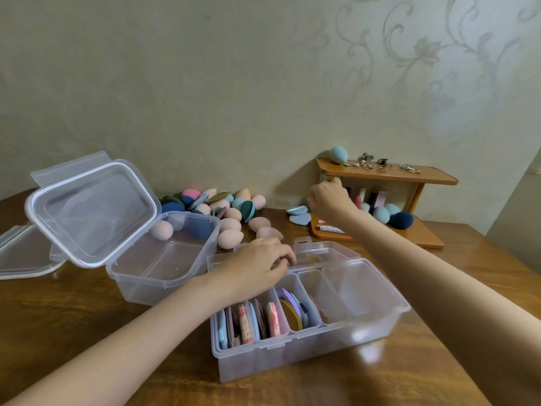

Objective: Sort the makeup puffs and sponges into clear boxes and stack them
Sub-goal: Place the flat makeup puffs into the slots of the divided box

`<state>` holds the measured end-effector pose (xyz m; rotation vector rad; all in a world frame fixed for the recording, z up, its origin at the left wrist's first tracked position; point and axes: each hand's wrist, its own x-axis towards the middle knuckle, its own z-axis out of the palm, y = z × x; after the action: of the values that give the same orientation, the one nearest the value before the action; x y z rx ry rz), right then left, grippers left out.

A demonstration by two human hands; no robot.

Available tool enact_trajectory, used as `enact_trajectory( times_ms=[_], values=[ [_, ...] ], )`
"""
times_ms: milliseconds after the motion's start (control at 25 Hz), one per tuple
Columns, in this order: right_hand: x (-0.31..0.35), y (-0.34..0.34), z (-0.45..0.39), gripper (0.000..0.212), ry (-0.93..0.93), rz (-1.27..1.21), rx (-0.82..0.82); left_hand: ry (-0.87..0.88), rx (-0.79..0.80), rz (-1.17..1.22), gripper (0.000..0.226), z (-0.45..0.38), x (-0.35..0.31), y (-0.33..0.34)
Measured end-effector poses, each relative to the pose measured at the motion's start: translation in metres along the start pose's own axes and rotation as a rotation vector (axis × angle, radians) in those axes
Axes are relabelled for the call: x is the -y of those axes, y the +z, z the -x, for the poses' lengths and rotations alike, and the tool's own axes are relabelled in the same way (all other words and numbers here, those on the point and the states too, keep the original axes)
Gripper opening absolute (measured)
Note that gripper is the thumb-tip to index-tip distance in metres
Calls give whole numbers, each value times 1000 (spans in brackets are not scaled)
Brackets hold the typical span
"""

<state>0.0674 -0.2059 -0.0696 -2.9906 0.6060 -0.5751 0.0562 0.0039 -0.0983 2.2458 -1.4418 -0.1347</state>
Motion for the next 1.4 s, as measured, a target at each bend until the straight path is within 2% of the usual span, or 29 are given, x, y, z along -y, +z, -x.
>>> enact_trajectory(
  times_ms=[40,120,200,280,360,440,520,640,720,840,920,1040,1160,1280,1400],
  values=[
    [2,-15,9,22,-29,-68,-66,7,-11,-8,27,1,0,-1],
    [5,-46,38,16,-40,-201,-93,51,-79,25,23,5,-6,-1],
    [11,-71,73,10,-59,-237,-10,92,-143,92,19,11,-15,-2],
    [19,-85,107,16,-84,-186,112,107,-121,103,18,18,-27,-1],
    [30,-87,133,21,-102,-115,213,121,-58,43,18,25,-35,2],
    [37,-85,153,17,-127,-79,259,117,-41,-10,21,30,-40,4],
    [41,-80,162,8,-166,-44,253,75,-108,-7,22,35,-41,2],
    [42,-73,168,13,-190,-15,260,7,-164,-96,22,39,-37,0],
    [42,-66,171,7,-195,-7,273,-13,-111,-181,21,41,-36,1],
    [41,-56,173,15,-209,-3,300,-23,-29,-70,20,40,-36,3],
    [38,-53,171,18,-200,-33,355,-24,13,0,21,39,-37,1],
    [38,-63,160,25,-156,-111,427,-7,-41,67,22,36,-38,-7],
    [27,-65,117,25,-66,-166,359,18,-113,46,22,24,-32,-13],
    [11,-46,57,24,41,-201,256,31,-109,17,21,10,-20,-12],
    [10,-15,6,30,67,-212,368,74,-50,-15,21,2,-7,-3]
  ],
)
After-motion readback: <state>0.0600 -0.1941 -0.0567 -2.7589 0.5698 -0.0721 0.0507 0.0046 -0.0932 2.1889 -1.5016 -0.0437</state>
